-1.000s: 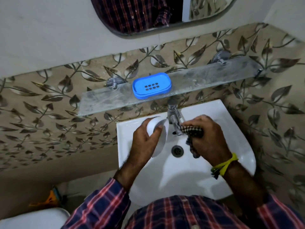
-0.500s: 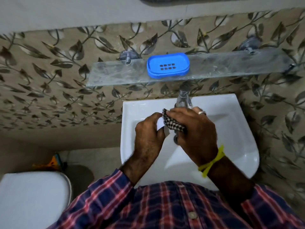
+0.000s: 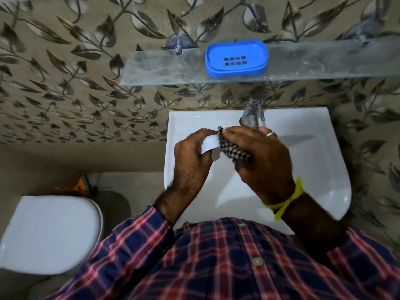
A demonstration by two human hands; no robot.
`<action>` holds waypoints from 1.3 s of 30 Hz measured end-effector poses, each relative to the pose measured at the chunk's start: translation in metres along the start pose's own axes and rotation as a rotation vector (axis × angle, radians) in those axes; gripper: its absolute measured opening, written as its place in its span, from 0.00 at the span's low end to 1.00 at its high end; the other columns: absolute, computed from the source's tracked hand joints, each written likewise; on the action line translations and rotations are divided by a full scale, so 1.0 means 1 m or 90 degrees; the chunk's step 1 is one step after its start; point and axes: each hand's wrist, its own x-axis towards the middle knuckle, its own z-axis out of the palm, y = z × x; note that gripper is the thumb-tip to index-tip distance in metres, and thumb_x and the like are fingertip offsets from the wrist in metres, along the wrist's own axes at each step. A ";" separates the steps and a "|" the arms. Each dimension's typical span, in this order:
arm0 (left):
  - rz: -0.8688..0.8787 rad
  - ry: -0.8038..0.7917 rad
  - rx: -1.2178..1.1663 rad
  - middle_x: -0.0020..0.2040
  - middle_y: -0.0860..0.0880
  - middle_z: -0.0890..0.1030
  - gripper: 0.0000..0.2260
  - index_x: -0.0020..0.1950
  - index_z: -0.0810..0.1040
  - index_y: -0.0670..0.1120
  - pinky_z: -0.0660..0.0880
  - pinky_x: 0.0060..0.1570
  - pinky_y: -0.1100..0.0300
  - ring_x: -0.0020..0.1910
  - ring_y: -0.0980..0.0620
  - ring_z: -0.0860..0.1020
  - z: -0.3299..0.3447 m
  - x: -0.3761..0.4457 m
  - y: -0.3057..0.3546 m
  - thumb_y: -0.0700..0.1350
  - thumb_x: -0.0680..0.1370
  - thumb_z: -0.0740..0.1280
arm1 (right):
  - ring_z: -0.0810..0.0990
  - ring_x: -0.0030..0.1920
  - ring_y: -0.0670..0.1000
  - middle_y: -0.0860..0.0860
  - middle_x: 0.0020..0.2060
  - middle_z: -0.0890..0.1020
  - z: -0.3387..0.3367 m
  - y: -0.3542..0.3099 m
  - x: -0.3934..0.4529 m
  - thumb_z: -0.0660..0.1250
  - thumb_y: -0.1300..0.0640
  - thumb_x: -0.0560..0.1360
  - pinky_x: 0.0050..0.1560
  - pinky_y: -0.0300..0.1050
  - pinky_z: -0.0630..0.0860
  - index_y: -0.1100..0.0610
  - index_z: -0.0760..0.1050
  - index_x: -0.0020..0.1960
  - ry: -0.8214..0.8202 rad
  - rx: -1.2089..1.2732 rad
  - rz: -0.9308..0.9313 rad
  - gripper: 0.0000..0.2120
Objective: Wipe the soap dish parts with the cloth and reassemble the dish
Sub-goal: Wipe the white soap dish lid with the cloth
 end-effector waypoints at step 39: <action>-0.081 0.014 0.053 0.43 0.49 0.86 0.11 0.49 0.84 0.44 0.80 0.46 0.50 0.44 0.49 0.84 -0.006 0.003 -0.003 0.36 0.70 0.65 | 0.80 0.47 0.56 0.50 0.62 0.83 -0.003 -0.009 0.008 0.61 0.61 0.77 0.50 0.45 0.76 0.57 0.80 0.64 -0.034 -0.019 -0.102 0.18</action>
